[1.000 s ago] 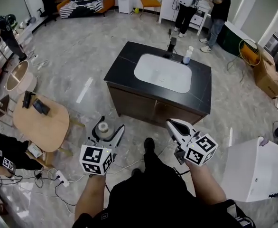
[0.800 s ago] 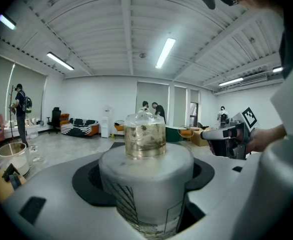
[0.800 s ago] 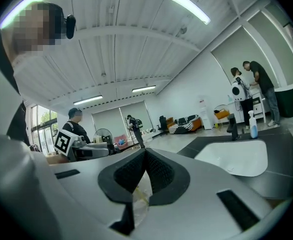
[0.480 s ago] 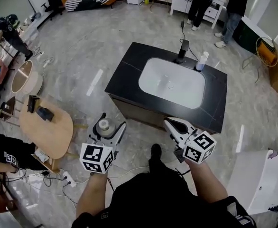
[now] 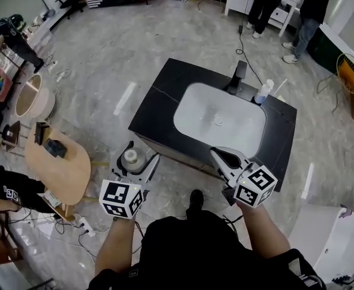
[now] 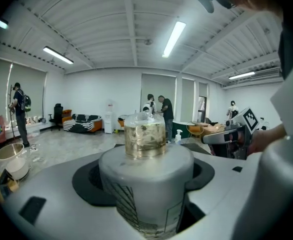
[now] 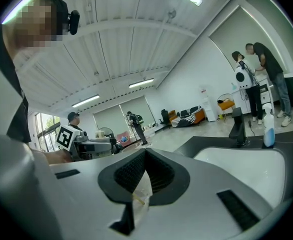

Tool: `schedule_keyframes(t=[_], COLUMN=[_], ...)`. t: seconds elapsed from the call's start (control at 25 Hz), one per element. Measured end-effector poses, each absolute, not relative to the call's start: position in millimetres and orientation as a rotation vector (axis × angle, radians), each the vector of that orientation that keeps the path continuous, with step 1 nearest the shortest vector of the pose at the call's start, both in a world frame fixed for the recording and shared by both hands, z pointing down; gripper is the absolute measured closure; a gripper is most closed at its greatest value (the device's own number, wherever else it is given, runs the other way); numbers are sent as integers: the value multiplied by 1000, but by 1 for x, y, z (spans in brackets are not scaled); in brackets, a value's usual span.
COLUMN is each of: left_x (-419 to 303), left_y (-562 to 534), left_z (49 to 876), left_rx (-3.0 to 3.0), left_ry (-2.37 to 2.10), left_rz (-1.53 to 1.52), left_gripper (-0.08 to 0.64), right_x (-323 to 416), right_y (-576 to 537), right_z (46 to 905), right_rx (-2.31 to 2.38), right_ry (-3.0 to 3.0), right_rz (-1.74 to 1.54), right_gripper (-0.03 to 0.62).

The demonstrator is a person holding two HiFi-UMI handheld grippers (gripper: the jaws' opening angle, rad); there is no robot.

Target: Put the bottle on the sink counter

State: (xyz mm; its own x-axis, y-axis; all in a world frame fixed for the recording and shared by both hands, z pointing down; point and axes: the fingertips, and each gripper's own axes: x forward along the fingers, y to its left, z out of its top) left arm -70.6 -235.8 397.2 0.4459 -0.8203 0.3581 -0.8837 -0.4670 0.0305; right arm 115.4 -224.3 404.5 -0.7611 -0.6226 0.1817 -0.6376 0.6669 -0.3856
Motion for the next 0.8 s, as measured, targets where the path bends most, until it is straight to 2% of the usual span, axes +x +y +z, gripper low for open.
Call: schedule_keyframes(t=[0.4,0.8], left_x=[-69,-99], left_y=[-295,-351], left_z=[425,475], left_rx=[2457,2441], left_ry=[-1480,-1426], left_rz=[430,453], left_gripper=[216,218], right_x=[95,47], right_y=[-268,-317], right_z=[419,432], right_rx=[988,978], right_ry=[-2807,-2754], right_rz=[698,701], right_gripper=[578,578])
